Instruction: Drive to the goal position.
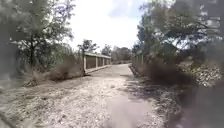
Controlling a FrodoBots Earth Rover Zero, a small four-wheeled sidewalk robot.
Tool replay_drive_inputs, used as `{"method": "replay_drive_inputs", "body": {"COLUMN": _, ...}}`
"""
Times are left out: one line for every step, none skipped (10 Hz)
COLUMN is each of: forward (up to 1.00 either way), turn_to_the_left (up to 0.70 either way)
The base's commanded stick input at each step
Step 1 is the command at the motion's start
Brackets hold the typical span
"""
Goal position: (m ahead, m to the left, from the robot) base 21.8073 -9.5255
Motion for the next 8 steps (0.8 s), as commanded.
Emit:
{"method": "replay_drive_inputs", "body": {"forward": 0.85, "turn_to_the_left": 0.00}}
{"method": "replay_drive_inputs", "body": {"forward": 0.85, "turn_to_the_left": 0.00}}
{"method": "replay_drive_inputs", "body": {"forward": 0.85, "turn_to_the_left": 0.00}}
{"method": "replay_drive_inputs", "body": {"forward": 0.85, "turn_to_the_left": 0.00}}
{"method": "replay_drive_inputs", "body": {"forward": 0.85, "turn_to_the_left": 0.00}}
{"method": "replay_drive_inputs", "body": {"forward": 0.85, "turn_to_the_left": 0.00}}
{"method": "replay_drive_inputs", "body": {"forward": 0.85, "turn_to_the_left": 0.00}}
{"method": "replay_drive_inputs", "body": {"forward": 0.85, "turn_to_the_left": 0.00}}
